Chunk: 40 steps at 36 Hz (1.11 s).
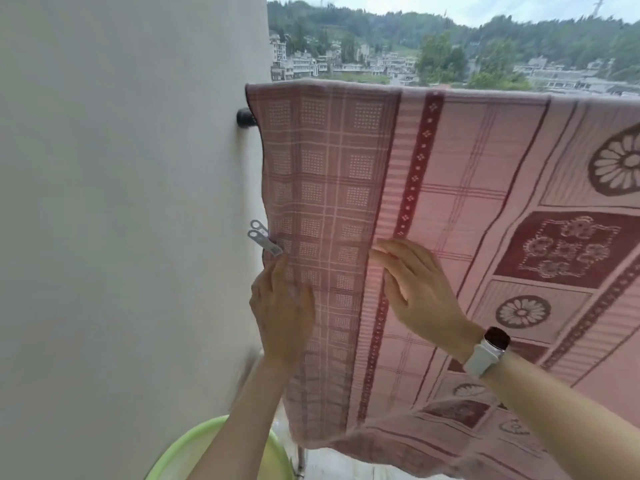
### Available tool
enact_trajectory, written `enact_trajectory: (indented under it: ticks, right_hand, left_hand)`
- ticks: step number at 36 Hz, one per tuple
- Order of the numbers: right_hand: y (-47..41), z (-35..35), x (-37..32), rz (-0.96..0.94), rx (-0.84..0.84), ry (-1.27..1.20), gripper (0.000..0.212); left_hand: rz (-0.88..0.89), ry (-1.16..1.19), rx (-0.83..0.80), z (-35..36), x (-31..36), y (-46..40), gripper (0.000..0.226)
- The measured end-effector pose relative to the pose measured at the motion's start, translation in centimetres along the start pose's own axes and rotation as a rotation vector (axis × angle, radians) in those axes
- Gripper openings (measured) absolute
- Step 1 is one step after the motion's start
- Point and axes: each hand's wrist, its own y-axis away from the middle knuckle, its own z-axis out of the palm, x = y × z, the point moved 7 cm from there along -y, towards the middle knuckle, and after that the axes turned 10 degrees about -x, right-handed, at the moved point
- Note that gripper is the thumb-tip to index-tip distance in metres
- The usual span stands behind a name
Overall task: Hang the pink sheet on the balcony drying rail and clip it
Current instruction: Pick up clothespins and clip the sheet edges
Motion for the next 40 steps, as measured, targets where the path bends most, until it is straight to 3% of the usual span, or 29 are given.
enact_trajectory:
  ticks: [9,19,29,40]
  right_hand:
    - [24.3,-11.2,16.8,0.542,-0.052,0.148,0.035]
    - [53.6,-29.1,28.3,1.031,0.025,0.363,0.036]
    - [78.8,-44.2,35.1,1.486,0.214,0.582,0.039]
    - [98.4,-61.5,49.0,1.871,0.191,0.637,0.056]
  left_hand:
    - [0.423,-0.202,-0.486,17.0,19.7,12.4,0.048]
    - [0.75,-0.035,-0.962,37.3,45.8,33.1,0.053]
    - [1.019,0.152,-1.161,53.7,68.0,50.1,0.05]
    - [1.259,0.289,-1.285,70.9,93.4,66.6,0.048]
